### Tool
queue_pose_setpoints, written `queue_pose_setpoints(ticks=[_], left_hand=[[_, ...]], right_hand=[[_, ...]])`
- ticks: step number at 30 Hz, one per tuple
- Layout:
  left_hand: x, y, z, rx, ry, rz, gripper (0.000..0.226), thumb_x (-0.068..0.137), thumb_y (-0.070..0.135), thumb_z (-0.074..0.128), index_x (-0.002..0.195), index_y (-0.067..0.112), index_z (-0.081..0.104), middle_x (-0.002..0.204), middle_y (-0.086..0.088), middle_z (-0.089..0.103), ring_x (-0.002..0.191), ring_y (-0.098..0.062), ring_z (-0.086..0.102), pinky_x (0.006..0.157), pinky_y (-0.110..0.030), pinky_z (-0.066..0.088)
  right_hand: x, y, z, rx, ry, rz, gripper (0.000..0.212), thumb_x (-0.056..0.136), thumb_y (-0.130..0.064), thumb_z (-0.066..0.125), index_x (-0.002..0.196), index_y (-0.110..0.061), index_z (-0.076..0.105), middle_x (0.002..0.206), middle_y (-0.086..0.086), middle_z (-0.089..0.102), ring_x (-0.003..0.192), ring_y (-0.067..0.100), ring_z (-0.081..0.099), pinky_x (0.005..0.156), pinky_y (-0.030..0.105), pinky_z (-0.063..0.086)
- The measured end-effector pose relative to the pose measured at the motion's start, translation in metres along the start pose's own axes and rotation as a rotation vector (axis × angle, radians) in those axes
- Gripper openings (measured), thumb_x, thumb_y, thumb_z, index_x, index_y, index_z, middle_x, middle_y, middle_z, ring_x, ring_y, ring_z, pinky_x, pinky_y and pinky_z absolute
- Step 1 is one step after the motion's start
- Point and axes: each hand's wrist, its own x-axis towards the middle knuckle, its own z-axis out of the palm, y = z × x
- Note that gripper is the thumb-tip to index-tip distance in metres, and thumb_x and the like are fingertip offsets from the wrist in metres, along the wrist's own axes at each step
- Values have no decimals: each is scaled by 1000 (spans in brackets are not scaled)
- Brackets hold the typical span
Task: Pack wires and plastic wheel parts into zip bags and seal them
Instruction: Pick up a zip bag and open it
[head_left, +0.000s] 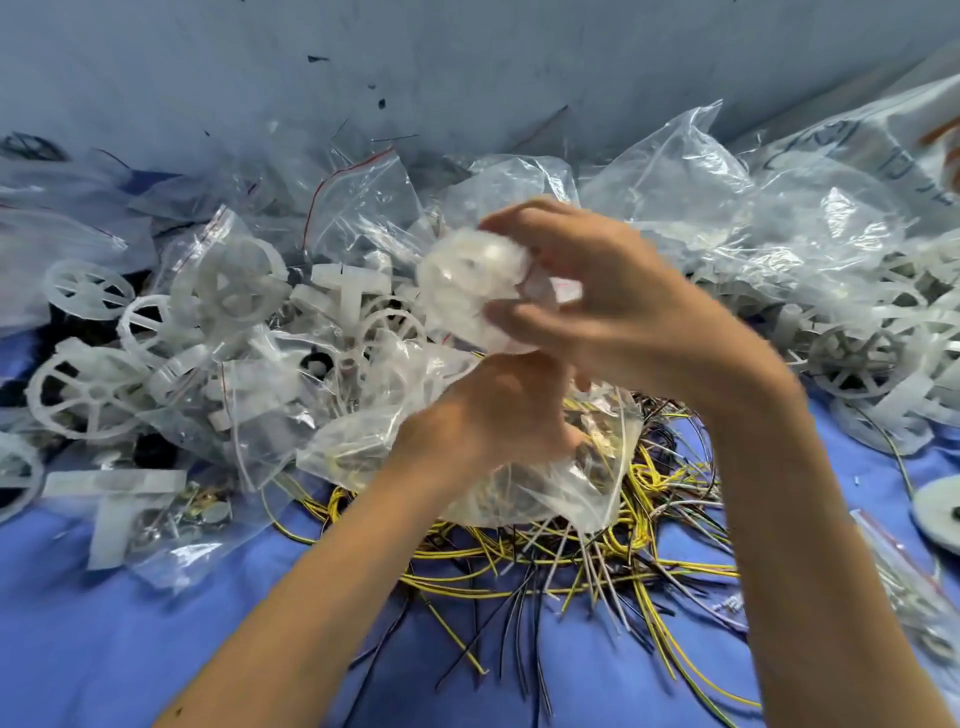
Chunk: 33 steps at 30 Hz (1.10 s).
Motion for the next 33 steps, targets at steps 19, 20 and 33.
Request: queue_pose_setpoints(ticks=[19,20,33], left_hand=[[-10,-26,-41,-267,166,69,10,74,16,68,83,13,63,73,13,48,66,5,49,55,-5,35],[-11,-26,-43,-284,179,59,10,74,15,67,83,16,64,72,14,49,67,4,50,56,-5,36],[-13,-11,-44,-335,264,46,39,89,8,48,118,32,60,110,4,54,96,1,54,70,-6,39]], right_hand=[[-27,27,-35,36,-240,388,40,59,-37,73,93,-36,52,97,-3,69,95,23,66,85,57,51],[-27,27,-35,26,-275,403,39,60,-38,73,93,-38,54,95,-3,70,93,23,67,86,56,50],[-16,35,-20,-410,-392,510,49,77,-44,69,124,-38,56,110,-13,63,100,9,60,92,36,47]])
